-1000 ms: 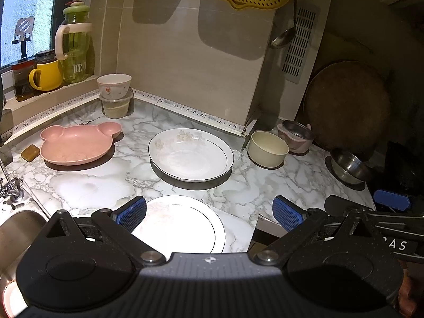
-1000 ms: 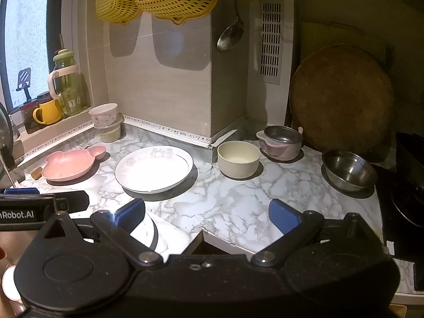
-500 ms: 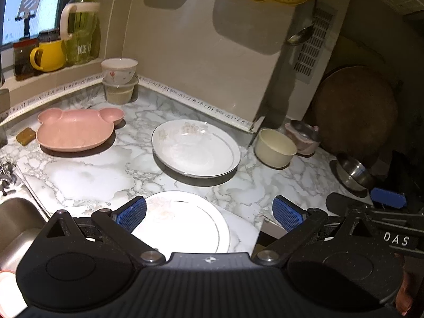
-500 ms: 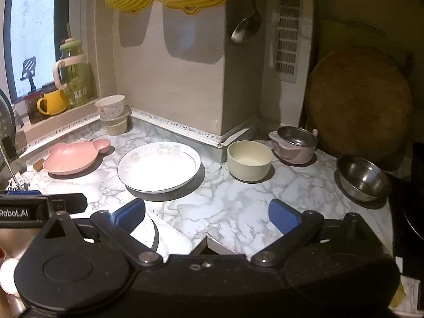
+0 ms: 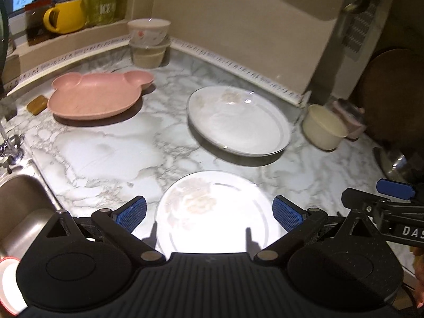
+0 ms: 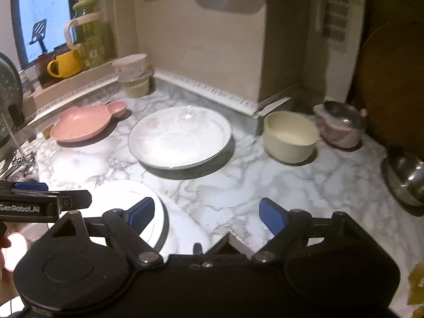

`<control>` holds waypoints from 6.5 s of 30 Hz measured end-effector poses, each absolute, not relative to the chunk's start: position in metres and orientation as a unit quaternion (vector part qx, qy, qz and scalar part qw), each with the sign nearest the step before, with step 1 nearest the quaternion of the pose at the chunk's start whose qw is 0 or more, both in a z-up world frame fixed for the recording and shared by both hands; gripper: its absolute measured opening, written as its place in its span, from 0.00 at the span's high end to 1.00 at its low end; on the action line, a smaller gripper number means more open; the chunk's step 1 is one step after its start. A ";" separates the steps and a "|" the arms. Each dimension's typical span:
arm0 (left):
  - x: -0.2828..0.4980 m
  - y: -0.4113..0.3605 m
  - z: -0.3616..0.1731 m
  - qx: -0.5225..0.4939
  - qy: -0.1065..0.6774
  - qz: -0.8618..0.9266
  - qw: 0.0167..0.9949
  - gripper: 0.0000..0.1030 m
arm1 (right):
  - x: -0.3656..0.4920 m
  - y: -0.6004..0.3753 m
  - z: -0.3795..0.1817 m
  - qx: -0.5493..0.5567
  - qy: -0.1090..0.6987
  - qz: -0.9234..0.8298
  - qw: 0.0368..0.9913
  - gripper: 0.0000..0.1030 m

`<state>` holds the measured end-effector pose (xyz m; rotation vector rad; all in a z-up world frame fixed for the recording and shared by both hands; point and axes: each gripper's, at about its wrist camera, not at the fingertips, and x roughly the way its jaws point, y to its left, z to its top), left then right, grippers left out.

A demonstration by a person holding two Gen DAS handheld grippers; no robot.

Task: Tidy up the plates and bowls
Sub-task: 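Lower both grippers onto the white floral plate rim and close them, then lift the floral plate with both grippers and carry it over the larger white plate, then lower the floral plate onto the white plate and open both grippers, then move both grippers to the pink bear-shaped plate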

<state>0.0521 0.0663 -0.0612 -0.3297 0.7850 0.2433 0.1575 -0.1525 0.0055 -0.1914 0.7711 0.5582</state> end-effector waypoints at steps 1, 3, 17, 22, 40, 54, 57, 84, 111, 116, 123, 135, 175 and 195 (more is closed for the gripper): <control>0.054 0.069 -0.064 -0.161 0.384 0.121 0.901 0.01 | 0.161 -0.151 0.002 -0.095 0.374 0.271 0.882 0.18; 0.056 0.072 -0.070 -0.161 0.392 0.124 0.897 0.01 | 0.165 -0.146 -0.005 -0.106 0.379 0.284 0.874 0.19; 0.068 0.088 -0.102 -0.173 0.435 0.131 0.874 0.04 | 0.191 -0.122 -0.057 -0.111 0.467 0.334 0.811 0.34; 0.069 0.097 -0.113 -0.192 0.446 0.136 0.863 0.24 | 0.194 -0.115 -0.066 -0.103 0.491 0.340 0.796 0.42; 0.066 0.111 -0.119 -0.236 0.448 0.136 0.852 0.73 | 0.199 -0.101 -0.070 -0.080 0.513 0.367 0.772 0.83; 0.065 0.111 -0.115 -0.233 0.438 0.153 0.855 0.84 | 0.199 -0.105 -0.062 -0.070 0.503 0.355 0.785 0.88; 0.068 0.109 -0.110 -0.232 0.433 0.150 0.858 0.84 | 0.201 -0.106 -0.059 -0.071 0.502 0.349 0.788 0.88; 0.186 0.111 -0.065 -0.181 0.403 0.122 0.889 0.84 | 0.304 -0.102 -0.019 -0.023 0.486 0.299 0.821 0.89; 0.276 0.125 -0.103 -0.155 0.440 0.130 0.875 0.84 | 0.370 -0.083 -0.054 -0.013 0.509 0.289 0.810 0.89; 0.277 0.124 -0.105 -0.150 0.441 0.130 0.875 0.84 | 0.371 -0.081 -0.055 -0.016 0.511 0.289 0.810 0.89; 0.278 0.123 -0.106 -0.146 0.439 0.129 0.877 0.84 | 0.373 -0.082 -0.056 -0.014 0.510 0.289 0.810 0.90; 0.275 0.123 -0.105 -0.132 0.434 0.128 0.882 0.84 | 0.371 -0.081 -0.058 -0.021 0.505 0.296 0.810 0.90; 0.223 0.088 -0.044 -0.111 0.390 0.100 0.909 0.83 | 0.307 -0.088 0.000 -0.066 0.429 0.336 0.836 0.69; 0.172 0.061 -0.004 -0.085 0.356 0.092 0.926 0.34 | 0.267 -0.111 0.034 -0.060 0.396 0.355 0.845 0.41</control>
